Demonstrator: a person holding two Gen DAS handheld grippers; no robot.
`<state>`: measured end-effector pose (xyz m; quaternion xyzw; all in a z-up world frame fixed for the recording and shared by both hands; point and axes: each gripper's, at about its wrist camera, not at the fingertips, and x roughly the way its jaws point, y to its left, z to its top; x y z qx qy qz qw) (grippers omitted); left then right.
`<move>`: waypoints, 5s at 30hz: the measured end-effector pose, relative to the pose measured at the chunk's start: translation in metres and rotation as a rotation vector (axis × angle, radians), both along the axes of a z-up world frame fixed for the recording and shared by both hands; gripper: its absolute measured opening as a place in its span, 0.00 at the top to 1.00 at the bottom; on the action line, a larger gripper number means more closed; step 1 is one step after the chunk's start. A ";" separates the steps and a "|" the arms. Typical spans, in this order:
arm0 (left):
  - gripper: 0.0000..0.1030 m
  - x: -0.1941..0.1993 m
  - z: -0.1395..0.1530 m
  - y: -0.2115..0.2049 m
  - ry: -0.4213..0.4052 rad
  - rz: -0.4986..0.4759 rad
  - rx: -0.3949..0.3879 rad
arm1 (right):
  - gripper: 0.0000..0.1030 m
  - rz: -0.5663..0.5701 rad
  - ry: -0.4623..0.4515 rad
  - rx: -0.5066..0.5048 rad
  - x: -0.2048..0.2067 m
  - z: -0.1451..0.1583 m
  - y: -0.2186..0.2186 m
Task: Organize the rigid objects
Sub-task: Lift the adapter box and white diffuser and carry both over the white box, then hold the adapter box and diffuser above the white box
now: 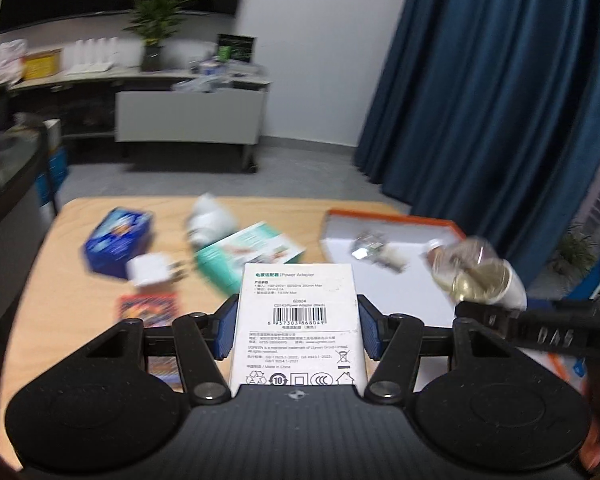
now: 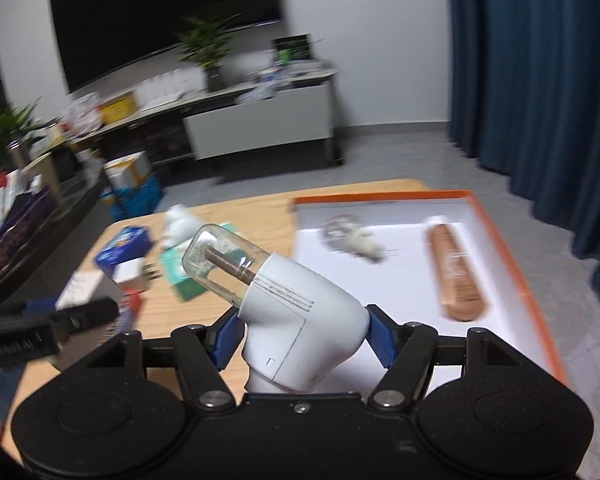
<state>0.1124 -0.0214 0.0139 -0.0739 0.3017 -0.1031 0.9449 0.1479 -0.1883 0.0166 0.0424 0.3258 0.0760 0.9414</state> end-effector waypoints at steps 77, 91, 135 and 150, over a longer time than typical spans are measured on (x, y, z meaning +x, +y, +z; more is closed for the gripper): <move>0.42 0.033 -0.006 -0.105 0.043 -0.088 0.012 | 0.23 -0.135 -0.084 -0.015 0.001 0.008 -0.074; 0.42 0.034 -0.007 -0.107 0.043 -0.093 0.016 | 0.23 -0.137 -0.086 -0.019 0.003 0.008 -0.075; 0.42 0.034 -0.009 -0.111 0.046 -0.114 0.029 | 0.23 -0.142 -0.081 -0.026 0.002 0.006 -0.074; 0.42 0.034 -0.010 -0.113 0.052 -0.116 0.031 | 0.23 -0.144 -0.078 -0.027 0.003 0.006 -0.074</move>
